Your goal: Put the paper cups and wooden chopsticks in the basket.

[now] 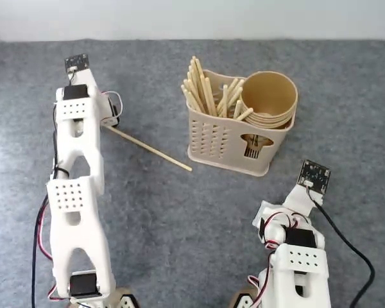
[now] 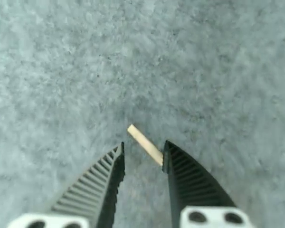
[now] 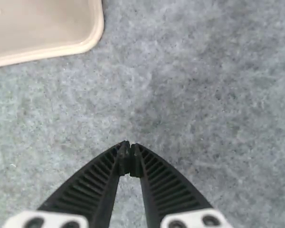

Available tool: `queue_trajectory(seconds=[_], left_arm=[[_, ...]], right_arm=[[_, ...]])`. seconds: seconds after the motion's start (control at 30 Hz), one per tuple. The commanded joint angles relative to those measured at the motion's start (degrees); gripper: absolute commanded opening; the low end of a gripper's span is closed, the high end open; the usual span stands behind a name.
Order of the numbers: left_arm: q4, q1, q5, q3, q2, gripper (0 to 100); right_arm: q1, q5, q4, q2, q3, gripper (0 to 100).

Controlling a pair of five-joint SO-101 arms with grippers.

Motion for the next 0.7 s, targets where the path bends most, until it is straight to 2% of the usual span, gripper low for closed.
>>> queue_trajectory(seconds=[0.0, 0.1, 0.23, 0.37, 0.67], left_arm=[[4.5, 0.4, 0.5, -12.6, 4.0, 13], [8.5, 0.6, 0.4, -20.9, 8.4, 12], [12.6, 1.6, -2.8, -29.3, 12.7, 1], [16.7, 3.3, -6.1, -35.4, 15.1, 1], [16.7, 2.9, -6.1, -36.8, 12.0, 1]], right_arm=[[0.5, -0.5, -0.4, -1.6, -0.4, 1.0], [0.5, -0.5, -0.4, -1.6, -0.4, 1.0], [0.5, -0.5, -0.4, -1.6, -0.4, 1.0], [0.5, -0.5, -0.4, -1.6, -0.4, 1.0], [0.5, -0.5, -0.8, -1.6, 0.4, 1.0]])
